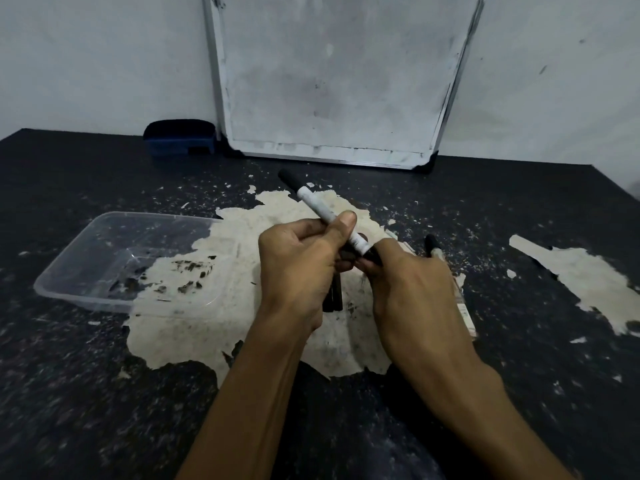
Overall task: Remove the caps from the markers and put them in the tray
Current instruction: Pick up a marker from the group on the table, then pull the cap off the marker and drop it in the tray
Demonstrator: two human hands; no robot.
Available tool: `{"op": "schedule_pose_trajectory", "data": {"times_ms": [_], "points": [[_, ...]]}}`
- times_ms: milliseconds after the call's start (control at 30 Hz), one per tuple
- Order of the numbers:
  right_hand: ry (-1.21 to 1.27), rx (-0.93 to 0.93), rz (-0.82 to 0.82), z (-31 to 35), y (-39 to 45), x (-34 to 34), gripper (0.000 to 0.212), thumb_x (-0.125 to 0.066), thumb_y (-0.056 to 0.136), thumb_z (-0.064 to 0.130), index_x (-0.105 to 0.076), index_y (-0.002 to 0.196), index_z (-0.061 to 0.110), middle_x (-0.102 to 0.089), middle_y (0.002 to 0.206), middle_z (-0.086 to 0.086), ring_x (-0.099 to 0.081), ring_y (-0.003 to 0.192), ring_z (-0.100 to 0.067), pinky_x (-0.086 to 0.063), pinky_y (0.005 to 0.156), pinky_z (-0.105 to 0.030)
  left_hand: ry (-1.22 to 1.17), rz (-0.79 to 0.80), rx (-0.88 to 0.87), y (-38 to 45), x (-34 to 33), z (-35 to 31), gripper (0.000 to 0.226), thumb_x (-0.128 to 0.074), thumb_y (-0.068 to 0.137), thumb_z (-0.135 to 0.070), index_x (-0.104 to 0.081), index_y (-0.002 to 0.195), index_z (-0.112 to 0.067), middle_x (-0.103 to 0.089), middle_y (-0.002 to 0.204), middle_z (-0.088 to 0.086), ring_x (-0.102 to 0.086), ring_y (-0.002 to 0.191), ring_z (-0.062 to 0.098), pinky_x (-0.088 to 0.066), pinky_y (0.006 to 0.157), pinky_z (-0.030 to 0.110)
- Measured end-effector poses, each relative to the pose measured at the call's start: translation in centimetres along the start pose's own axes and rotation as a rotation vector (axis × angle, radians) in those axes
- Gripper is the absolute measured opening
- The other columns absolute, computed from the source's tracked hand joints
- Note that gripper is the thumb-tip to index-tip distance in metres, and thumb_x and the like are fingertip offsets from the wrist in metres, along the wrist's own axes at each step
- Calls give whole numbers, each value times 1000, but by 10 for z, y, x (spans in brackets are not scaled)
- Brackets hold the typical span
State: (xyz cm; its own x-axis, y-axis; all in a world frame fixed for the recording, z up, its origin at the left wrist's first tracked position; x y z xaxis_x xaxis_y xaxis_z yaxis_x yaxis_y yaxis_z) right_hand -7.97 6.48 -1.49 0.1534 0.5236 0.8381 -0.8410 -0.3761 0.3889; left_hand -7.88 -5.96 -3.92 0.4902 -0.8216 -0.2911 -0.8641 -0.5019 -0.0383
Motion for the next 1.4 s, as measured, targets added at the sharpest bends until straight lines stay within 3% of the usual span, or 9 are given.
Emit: {"op": "schedule_pose_trajectory", "data": {"times_ms": [167,267,400,633,900,1033,1267,1333,1400], "points": [[90,23,-116,7,-2,18,27,-52,96,33,-59,84,10,-53,59,1,-46,48,-20,-43,49,-38,-139,-78,49,0,10,-3,18,-79,79,-20,-71,68,-7,-72,60,5,-65,52,14,-55,58,29],[5,-53,-143,0,-6,28,31,-46,97,40,-59,88,13,-52,58,3,-50,49,-22,-47,54,-36,-263,-108,124,4,15,0,20,-77,80,-23,-69,69,-8,-73,64,7,-69,56,16,-56,58,27],[-294,-276,77,-22,-8,18,40,-31,97,53,-44,81,19,-60,82,-7,-62,79,-34,-39,61,-35,-445,-28,251,3,9,3,21,-72,83,-25,-67,72,-8,-74,72,9,-71,60,15,-56,58,25],[-464,-339,309,-35,-8,1,42,-34,97,51,-58,107,18,-63,113,-6,-62,103,-33,-36,68,-35,-620,84,349,-2,-1,-1,23,-64,89,-28,-63,72,-12,-74,70,7,-67,54,11,-56,54,21],[-431,-348,285,-33,-7,4,41,-37,96,54,-55,97,17,-62,108,-8,-62,99,-33,-36,66,-34,-561,161,328,-5,-1,-2,18,-64,85,-28,-67,79,-12,-76,74,6,-68,57,10,-55,55,21],[-376,-384,289,-37,-8,4,39,-42,93,56,-41,83,19,-48,88,-7,-60,96,-34,-39,66,-36,-476,216,292,-6,-4,-2,21,-67,76,-29,-68,86,-11,-77,80,7,-70,62,10,-55,57,22],[-337,-436,271,-40,-10,5,49,-48,86,65,-44,79,17,-48,86,-3,-59,91,-33,-43,68,-38,-470,230,256,-4,-2,-2,18,-61,89,-24,-68,93,-8,-78,83,7,-70,65,10,-55,59,22],[-300,-424,173,-39,-9,13,52,-47,85,68,-49,78,17,-54,82,-3,-60,84,-31,-43,66,-36,-441,232,229,-4,-2,-2,17,-62,87,-25,-68,90,-10,-78,84,7,-71,66,10,-54,59,22],[34,-391,3,-34,-6,24,47,-47,89,60,-57,75,17,-61,71,-1,-62,69,-24,-44,59,-32,-378,235,184,-5,-4,-6,17,-64,83,-26,-69,88,-10,-78,84,7,-69,68,11,-52,58,22]]}}
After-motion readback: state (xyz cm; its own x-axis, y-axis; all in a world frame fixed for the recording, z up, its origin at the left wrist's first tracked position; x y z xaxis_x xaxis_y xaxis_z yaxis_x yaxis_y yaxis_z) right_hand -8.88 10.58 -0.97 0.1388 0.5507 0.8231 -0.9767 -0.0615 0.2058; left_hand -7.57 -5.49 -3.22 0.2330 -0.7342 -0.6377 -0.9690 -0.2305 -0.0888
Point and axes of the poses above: each hand's wrist, its own y-axis towards the middle knuckle, its own x-axis out of the back of the hand, z = x × y, the point moved 6 cm from there along y, towards the middle knuckle
